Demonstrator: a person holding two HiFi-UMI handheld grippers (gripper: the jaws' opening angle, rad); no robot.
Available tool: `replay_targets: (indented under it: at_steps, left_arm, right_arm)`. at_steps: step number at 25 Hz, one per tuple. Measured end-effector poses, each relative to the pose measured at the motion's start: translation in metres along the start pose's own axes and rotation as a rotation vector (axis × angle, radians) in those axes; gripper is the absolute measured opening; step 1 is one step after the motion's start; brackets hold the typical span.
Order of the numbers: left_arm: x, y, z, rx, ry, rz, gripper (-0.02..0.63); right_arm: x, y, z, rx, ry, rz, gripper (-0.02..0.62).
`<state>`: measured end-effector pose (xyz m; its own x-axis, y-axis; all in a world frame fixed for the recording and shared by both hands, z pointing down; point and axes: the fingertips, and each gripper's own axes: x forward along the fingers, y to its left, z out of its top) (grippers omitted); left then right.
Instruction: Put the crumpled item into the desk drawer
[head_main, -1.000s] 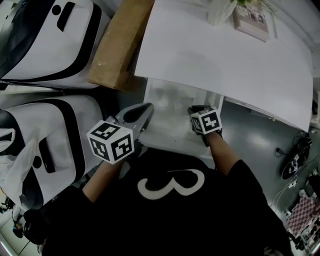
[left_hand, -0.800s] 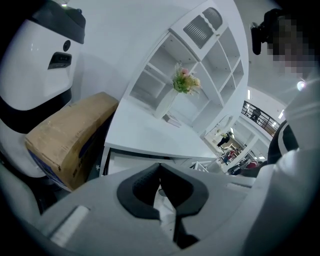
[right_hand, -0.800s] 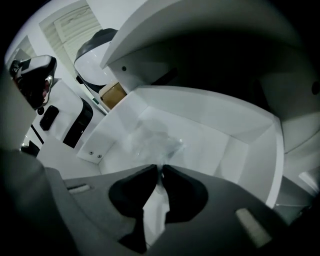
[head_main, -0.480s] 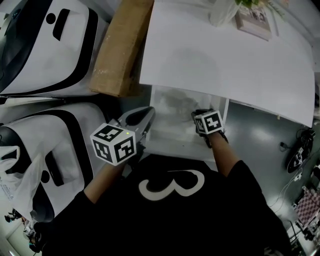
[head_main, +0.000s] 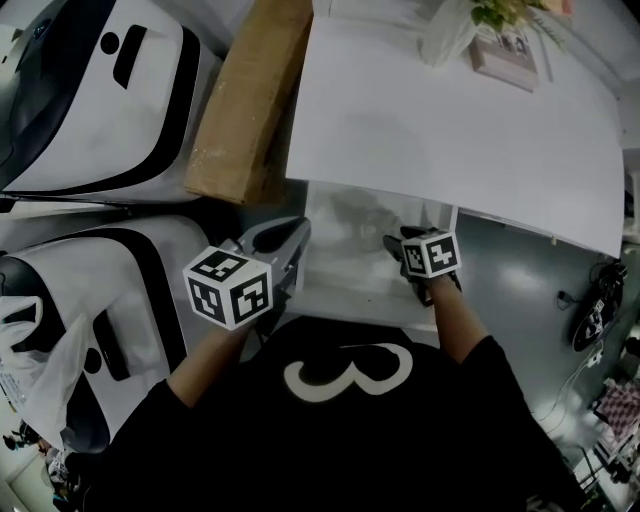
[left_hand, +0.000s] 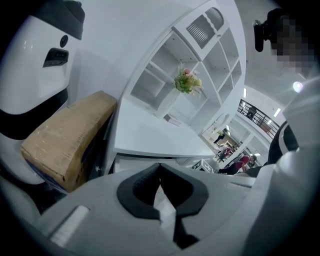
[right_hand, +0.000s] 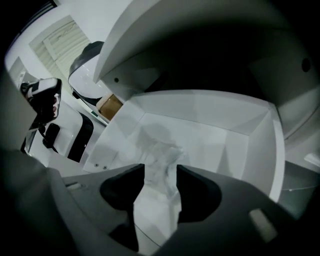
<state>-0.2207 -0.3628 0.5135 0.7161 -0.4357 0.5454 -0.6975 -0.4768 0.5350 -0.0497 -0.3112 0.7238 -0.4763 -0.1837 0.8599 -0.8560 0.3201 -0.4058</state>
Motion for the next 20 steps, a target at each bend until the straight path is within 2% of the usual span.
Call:
replay_targets:
  at_steps: [3,9,13,14,20]
  left_arm:
    - [-0.003,-0.006,-0.001,-0.004,-0.008,-0.009,0.008]
    - [-0.008,-0.04,-0.005,0.023,-0.03,-0.029,0.008]
    - [-0.02,-0.073,-0.008,0.056,-0.067,-0.044,0.008]
    - [-0.024,-0.081,-0.01,0.06,-0.078,-0.044,0.008]
    - [-0.051,-0.135,-0.024,0.078,-0.133,-0.065,0.008]
  right_arm:
    - [-0.02,0.007,0.011,-0.011,-0.072,0.039,0.204]
    - [-0.096,0.034,0.042,-0.065,-0.291,0.076,0.199]
    - [-0.16,0.063,0.055,-0.079,-0.461,0.139,0.124]
    - [-0.176,0.071,0.057,-0.089,-0.498,0.159,0.122]
    - [-0.26,0.124,0.045,-0.191,-0.665,0.233,0.029]
